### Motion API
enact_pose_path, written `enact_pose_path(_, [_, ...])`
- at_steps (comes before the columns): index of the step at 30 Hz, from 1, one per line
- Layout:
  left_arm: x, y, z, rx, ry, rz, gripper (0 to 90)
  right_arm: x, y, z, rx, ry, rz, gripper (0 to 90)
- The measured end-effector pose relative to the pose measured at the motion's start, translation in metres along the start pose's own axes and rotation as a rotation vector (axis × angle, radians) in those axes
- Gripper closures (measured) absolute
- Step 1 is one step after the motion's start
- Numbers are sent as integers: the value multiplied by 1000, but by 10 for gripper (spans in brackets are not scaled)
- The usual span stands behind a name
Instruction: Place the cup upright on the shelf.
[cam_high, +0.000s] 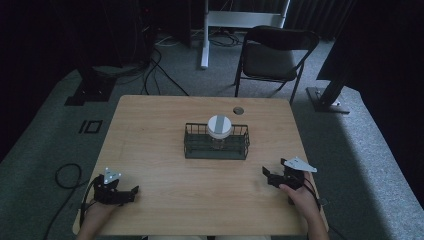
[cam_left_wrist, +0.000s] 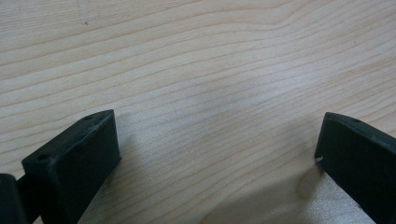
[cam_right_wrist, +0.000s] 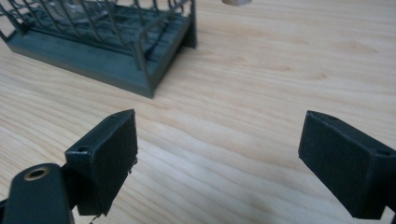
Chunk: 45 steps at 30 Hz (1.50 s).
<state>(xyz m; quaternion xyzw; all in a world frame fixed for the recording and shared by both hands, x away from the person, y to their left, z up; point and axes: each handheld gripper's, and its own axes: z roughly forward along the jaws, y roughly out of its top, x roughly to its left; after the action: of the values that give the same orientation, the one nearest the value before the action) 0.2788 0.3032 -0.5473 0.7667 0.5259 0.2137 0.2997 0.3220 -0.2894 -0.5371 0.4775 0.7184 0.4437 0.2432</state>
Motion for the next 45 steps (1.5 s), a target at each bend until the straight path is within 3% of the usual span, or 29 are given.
enact_pose_path(3, [0,0,0,0,0,0,2,-4,-3,-3,6,-11,14,116])
enact_pose_path(5, [0,0,0,0,0,0,2,-8,-5,-5,16,-49,15,117])
enact_pose_path(11, [0,0,0,0,1,-1,2,-14,-10,-7,53,-98,21,117])
enact_pose_path(14, [0,0,0,0,1,-1,2,-15,-11,-7,60,-102,26,116])
enact_pose_path(28, [0,0,0,-1,2,-2,2,-21,-17,-10,160,-209,91,116])
enact_pose_path(45, [0,0,0,0,2,-2,2,-20,-19,-8,212,-196,136,116])
